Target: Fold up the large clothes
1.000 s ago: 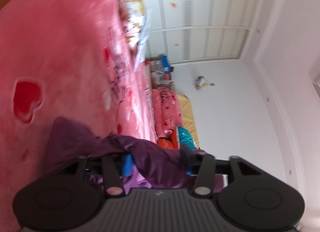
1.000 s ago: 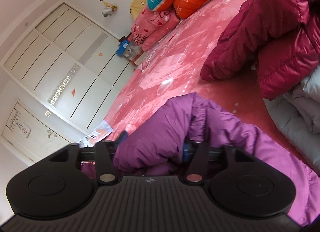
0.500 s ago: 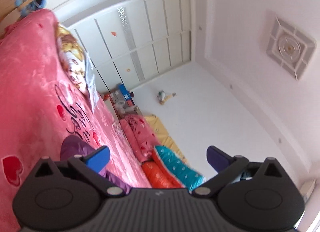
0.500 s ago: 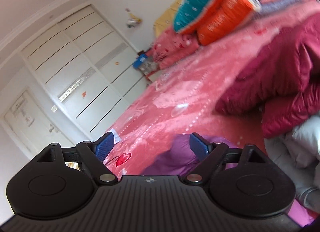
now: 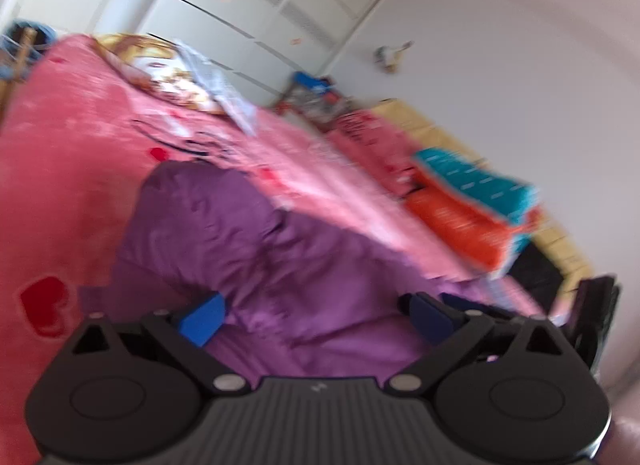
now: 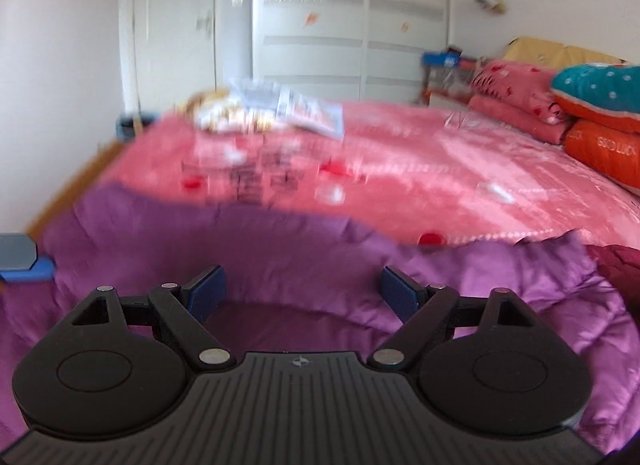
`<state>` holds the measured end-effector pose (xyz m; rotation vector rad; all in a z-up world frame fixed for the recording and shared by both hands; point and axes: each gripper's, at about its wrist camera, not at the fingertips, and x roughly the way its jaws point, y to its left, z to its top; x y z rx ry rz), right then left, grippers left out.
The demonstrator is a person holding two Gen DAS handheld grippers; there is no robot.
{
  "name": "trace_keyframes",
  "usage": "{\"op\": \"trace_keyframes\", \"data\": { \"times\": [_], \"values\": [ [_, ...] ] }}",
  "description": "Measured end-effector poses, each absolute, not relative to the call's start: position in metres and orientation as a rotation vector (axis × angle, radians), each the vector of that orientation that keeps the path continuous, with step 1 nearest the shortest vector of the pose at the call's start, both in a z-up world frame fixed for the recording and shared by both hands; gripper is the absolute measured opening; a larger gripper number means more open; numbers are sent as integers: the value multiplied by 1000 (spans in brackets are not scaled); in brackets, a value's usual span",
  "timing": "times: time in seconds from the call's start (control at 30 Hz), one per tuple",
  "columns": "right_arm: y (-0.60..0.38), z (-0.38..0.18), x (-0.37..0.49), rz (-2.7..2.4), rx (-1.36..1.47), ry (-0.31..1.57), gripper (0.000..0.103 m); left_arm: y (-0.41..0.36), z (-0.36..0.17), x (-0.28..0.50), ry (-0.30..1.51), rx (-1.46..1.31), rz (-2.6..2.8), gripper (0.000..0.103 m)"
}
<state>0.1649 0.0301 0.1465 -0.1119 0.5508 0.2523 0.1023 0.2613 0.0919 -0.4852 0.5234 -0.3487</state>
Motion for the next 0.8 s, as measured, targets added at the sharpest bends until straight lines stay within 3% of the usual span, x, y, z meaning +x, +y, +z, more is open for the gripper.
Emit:
{"op": "trace_keyframes", "data": {
  "times": [0.3,0.6,0.8],
  "values": [
    [-33,128,215,98,-6,580,103,246,78,110,565,-255,-163,95],
    [-109,103,226,-53,91,579,103,243,71,108,563,-221,-154,96],
    [-111,81,231,-55,111,587,103,238,66,109,555,-209,-169,97]
  ]
}}
